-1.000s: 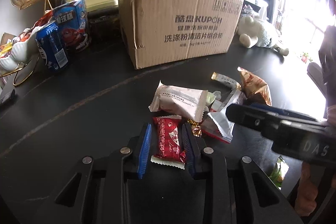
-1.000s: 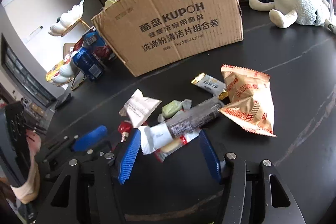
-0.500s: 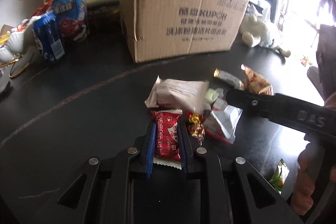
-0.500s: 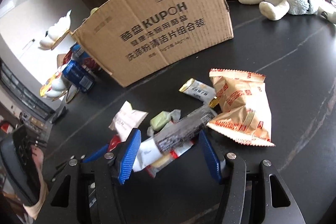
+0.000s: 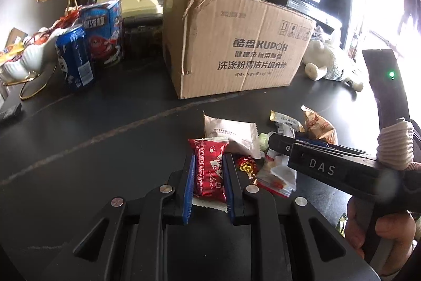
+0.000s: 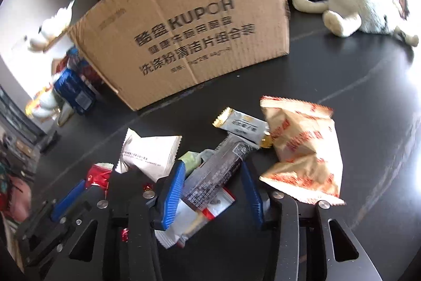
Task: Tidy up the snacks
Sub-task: 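Grasp the red chocolate wrapper with the left gripper while the right gripper grasps a white bar, then lower both held snacks into the cardboard box and open both grippers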
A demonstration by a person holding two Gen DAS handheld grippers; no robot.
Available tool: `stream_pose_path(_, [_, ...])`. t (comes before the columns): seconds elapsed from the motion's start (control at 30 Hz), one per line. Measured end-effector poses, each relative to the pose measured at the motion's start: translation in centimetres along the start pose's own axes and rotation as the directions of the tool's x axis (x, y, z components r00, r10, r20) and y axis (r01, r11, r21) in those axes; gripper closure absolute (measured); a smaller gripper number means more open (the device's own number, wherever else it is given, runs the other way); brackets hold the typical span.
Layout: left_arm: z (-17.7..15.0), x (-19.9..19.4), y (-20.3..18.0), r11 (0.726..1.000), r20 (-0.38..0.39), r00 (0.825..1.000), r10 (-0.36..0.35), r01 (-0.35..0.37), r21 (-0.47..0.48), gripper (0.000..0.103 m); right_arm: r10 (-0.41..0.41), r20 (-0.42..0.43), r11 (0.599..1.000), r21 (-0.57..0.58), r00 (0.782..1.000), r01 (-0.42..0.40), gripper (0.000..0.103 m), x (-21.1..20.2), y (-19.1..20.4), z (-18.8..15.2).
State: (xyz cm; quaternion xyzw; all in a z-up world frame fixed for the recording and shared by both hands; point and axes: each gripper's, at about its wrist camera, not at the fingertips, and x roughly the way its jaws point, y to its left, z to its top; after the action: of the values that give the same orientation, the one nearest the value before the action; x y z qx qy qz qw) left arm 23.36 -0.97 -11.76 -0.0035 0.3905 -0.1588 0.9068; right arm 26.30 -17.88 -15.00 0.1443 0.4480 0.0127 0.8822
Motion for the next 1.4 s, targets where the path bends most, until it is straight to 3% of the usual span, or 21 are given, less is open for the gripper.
stream_pose_path(0.3, [0.0, 0.0, 0.3, 1.000, -0.002, 1.000, -0.010, 0.010, -0.016, 0.082, -0.030, -0.022, 0.999, -0.042, 0.999, 0.029, 0.081, -0.1, 1.0, 0.1])
stream_pose_path(0.67, [0.6, -1.5, 0.3, 1.000, 0.017, 1.000, -0.007, 0.008, -0.030, 0.082, -0.024, 0.055, 0.998, -0.056, 0.998, 0.028, 0.082, -2.7, 1.3, 0.6])
stream_pose_path(0.97, [2.1, -3.9, -0.3, 0.998, 0.061, 0.998, -0.002, 0.006, -0.056, 0.082, 0.038, 0.105, 0.995, -0.097, 0.994, -0.027, 0.082, -5.7, 2.0, 1.4])
stream_pose_path(1.4, [6.8, -6.7, -1.9, 1.000, 0.131, 0.991, 0.005, -0.001, -0.030, 0.082, 0.091, 0.211, 0.987, -0.147, 0.973, -0.061, 0.082, -10.5, 1.9, 5.4])
